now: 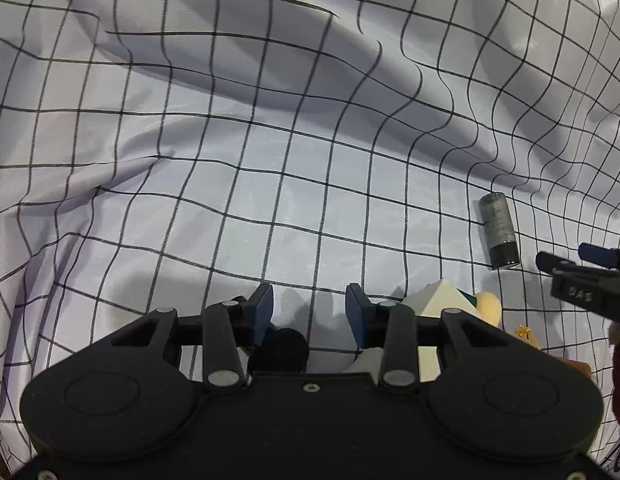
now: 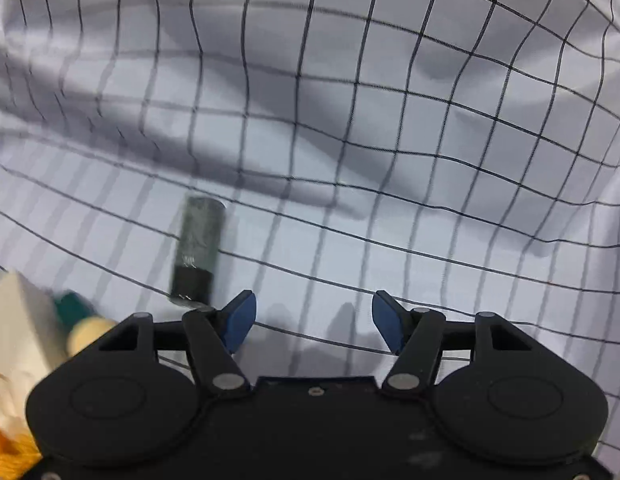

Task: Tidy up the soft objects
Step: 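Reach the right tool to the dark cylindrical bottle and grasp it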

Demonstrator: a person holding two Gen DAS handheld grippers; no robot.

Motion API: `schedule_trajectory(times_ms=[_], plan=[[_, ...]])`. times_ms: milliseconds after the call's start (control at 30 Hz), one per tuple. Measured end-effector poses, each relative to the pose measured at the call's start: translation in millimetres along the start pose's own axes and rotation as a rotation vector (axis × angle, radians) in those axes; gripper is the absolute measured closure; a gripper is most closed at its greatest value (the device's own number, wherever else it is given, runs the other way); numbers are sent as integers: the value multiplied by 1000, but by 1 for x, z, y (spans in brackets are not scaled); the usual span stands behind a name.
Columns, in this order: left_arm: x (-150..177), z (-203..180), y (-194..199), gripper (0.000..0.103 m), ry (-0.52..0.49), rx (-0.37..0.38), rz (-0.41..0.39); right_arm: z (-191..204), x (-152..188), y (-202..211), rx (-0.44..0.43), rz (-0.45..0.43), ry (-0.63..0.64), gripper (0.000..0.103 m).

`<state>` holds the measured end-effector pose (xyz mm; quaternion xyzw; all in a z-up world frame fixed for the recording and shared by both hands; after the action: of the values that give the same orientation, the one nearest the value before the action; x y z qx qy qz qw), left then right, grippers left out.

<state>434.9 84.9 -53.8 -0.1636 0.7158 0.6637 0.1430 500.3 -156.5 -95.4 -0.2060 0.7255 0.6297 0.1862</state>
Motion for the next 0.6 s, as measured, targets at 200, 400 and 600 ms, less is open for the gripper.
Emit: schedule_trajectory(times_ms=[200, 400, 600], plan=[[2, 2, 0, 63, 19, 14, -3, 8, -22, -10, -119, -11, -93, 49], [5, 10, 5, 62, 24, 23, -13, -12, -38, -3, -217, -43, -227, 48], [5, 15, 4, 62, 51, 28, -12, -1, -30, 5, -295, 8, -204, 48]])
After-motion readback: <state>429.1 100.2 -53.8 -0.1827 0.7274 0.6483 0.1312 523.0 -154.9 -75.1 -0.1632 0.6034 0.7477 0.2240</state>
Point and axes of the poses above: each gripper's, at about its wrist camera, not at the fingertips, and y roughly against the way its jaws point, z to its left, x to its underside, the point moved 1 cm from there along -y, roughly the way its jaws point, and after that the axes turned 8 degrees about -x, right-handed, at the moved point
